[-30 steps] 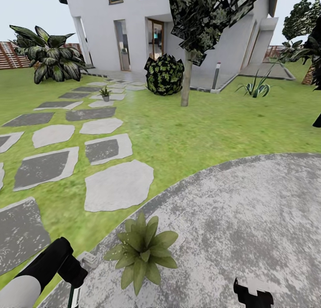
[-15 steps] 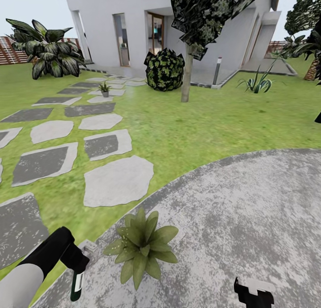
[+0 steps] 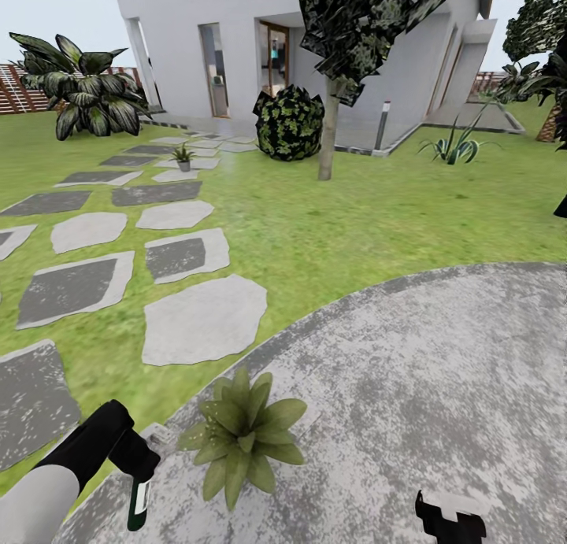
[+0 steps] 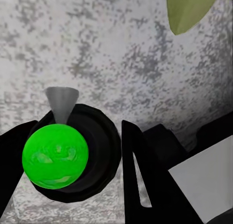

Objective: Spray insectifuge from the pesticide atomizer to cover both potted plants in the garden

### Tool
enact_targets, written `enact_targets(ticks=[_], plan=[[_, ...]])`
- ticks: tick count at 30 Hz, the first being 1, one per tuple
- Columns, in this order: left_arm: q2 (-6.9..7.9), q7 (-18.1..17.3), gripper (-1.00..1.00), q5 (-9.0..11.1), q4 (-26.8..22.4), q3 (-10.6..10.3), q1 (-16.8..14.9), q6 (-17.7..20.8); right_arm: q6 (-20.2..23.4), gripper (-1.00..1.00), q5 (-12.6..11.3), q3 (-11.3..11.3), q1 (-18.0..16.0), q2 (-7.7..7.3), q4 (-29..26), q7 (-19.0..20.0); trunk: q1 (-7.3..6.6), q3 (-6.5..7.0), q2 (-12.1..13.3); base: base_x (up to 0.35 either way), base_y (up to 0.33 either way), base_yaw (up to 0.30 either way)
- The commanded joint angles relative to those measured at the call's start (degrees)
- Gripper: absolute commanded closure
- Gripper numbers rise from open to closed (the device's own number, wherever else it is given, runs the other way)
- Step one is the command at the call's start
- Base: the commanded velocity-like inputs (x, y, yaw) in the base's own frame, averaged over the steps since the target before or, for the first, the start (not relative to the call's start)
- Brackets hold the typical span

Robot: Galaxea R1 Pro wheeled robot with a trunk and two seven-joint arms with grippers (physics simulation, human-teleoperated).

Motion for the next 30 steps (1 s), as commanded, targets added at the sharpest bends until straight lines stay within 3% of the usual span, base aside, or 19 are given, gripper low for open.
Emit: enact_targets(ticks=[1, 16, 25, 30], plan=[[0.02, -0.47, 1.00, -0.41, -0.12, -0.17, 0.01, 0.27, -0.19, -1.00, 0.58, -0.37, -0.06, 0.02, 0.12, -0.23, -0.01, -0.05, -0.02, 0.000, -0.268, 0.000], [0.28, -0.47, 1.00, -0.41, -0.12, 0.10, -0.15, 1.00, -0.19, -1.00, 0.57, -0.36, -0.06, 0.34, 0.19, -0.24, -0.01, -0.05, -0.02, -0.116, -0.240, 0.006], [0.27, -0.44, 1.00, -0.41, -0.14, 0.09, -0.18, 1.76, -0.19, -1.00, 0.57, -0.36, -0.06, 0.38, 0.21, -0.24, -0.01, -0.05, -0.02, -0.047, -0.263, 0.246], [0.44, -0.26, 1.00, -0.41, -0.12, 0.16, -0.20, 1.76, -0.19, -1.00, 0.57, -0.36, -0.06, 0.52, 0.21, -0.24, -0.01, -0.05, -0.02, -0.217, -0.208, 0.074]])
